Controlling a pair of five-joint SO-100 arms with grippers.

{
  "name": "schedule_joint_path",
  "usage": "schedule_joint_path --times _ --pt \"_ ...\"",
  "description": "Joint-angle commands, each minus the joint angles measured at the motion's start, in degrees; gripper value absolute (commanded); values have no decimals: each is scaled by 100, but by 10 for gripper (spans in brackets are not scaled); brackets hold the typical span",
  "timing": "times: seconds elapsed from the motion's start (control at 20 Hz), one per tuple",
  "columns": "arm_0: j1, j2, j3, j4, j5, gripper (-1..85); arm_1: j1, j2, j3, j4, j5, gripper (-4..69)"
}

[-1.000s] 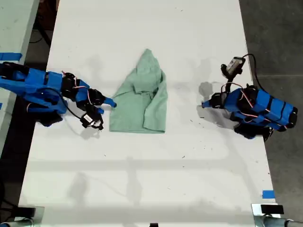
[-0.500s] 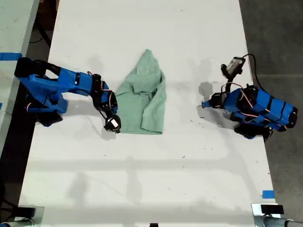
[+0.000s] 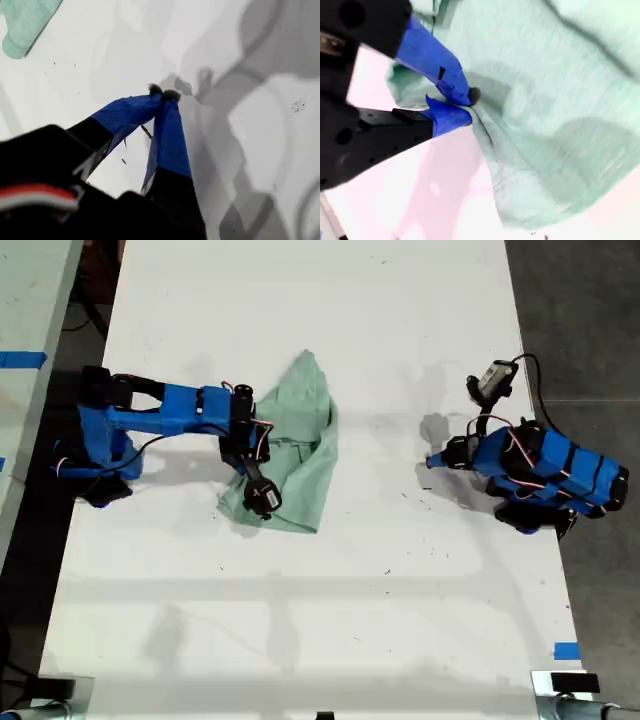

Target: Fold t shirt

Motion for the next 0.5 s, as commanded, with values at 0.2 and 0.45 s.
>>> schedule_joint_path --times 0.2,0.45 --pt "299 -466 -2382 167 642 -3 -26 44 299 -35 53 7" --pt "510 -888 -2760 -466 1345 188 -26 44 299 -35 53 7"
